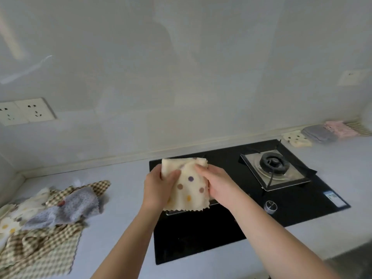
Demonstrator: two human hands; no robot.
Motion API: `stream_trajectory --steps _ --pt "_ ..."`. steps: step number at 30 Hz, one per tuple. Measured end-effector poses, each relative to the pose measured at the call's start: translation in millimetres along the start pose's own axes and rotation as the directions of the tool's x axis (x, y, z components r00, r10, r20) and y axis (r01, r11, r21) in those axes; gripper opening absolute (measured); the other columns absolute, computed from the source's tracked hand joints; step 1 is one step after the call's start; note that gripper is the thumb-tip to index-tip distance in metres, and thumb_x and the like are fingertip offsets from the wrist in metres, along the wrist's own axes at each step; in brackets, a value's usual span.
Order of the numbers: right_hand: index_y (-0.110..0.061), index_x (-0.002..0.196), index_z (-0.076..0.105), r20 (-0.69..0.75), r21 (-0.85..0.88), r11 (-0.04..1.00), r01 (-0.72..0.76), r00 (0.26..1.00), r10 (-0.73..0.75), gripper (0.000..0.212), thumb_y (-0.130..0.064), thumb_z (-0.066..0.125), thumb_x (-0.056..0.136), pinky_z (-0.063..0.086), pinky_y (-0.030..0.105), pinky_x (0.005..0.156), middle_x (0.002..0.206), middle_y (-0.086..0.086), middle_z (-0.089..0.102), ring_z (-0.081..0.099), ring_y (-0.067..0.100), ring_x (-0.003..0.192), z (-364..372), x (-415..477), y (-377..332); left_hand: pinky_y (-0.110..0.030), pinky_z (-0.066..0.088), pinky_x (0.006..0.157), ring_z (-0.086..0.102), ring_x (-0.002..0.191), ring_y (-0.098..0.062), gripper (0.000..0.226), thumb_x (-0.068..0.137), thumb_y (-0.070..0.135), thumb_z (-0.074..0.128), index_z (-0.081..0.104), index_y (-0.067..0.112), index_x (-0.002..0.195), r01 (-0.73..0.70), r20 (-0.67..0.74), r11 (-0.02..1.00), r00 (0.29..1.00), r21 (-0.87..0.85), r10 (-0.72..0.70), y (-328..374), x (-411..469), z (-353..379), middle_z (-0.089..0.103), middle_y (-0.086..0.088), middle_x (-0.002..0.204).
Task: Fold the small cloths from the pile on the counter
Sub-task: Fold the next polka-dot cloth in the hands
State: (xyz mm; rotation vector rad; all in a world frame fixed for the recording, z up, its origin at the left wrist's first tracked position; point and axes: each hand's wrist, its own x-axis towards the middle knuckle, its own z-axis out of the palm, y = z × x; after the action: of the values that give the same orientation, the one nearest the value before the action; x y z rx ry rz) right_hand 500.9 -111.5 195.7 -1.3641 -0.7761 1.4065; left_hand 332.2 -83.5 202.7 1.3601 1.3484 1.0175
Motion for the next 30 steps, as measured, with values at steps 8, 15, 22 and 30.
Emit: stream_trajectory --steps 8,15,22,30 --pt "0.003 0.117 0.063 -0.110 0.159 0.987 0.016 0.994 0.002 0.037 -0.019 0.071 0.087 0.051 0.047 0.091 0.124 0.029 0.060 0.062 0.039 0.095 -169.5 -46.8 -6.1 -0.037 0.058 0.071 0.072 0.087 -0.027 0.029 0.082 0.012 0.075 0.065 0.007 0.108 0.250 0.395 0.945 0.906 -0.212 -0.151 14.1 -53.9 147.2 0.074 -0.010 0.097" --pt "0.006 0.117 0.060 -0.123 0.053 0.998 -0.020 0.992 0.026 0.032 -0.003 0.067 0.087 0.052 0.051 0.091 0.109 0.017 0.072 0.067 0.032 0.099 -276.9 -57.3 -17.8 -0.046 0.057 0.085 0.069 0.097 -0.031 0.040 0.082 0.025 0.073 0.059 0.006 0.115 0.253 0.502 0.948 0.856 -0.196 -0.124 42.8 -52.9 242.2 0.072 -0.013 0.107" --pt "-0.001 0.115 0.065 -0.067 0.035 0.998 -0.043 0.997 0.046 0.024 -0.010 0.061 0.093 0.056 0.043 0.087 0.110 0.017 0.071 0.070 0.030 0.100 -388.6 -37.5 -35.6 -0.050 0.056 0.082 0.070 0.085 -0.031 0.019 0.086 0.019 0.072 0.061 0.004 0.089 0.207 0.444 0.962 0.890 -0.177 -0.109 53.6 -17.9 352.4 0.071 -0.021 0.102" --pt "-0.011 0.099 0.072 -0.206 -0.005 0.997 -0.080 0.976 0.077 0.025 -0.032 0.063 0.091 0.051 0.040 0.083 0.096 0.011 0.072 0.068 0.027 0.086 -516.4 8.4 -52.8 -0.055 0.055 0.086 0.069 0.091 -0.037 0.022 0.094 0.029 0.060 0.070 0.009 0.093 0.292 0.432 0.951 0.874 -0.104 -0.222 77.5 27.5 500.1 0.073 -0.014 0.091"
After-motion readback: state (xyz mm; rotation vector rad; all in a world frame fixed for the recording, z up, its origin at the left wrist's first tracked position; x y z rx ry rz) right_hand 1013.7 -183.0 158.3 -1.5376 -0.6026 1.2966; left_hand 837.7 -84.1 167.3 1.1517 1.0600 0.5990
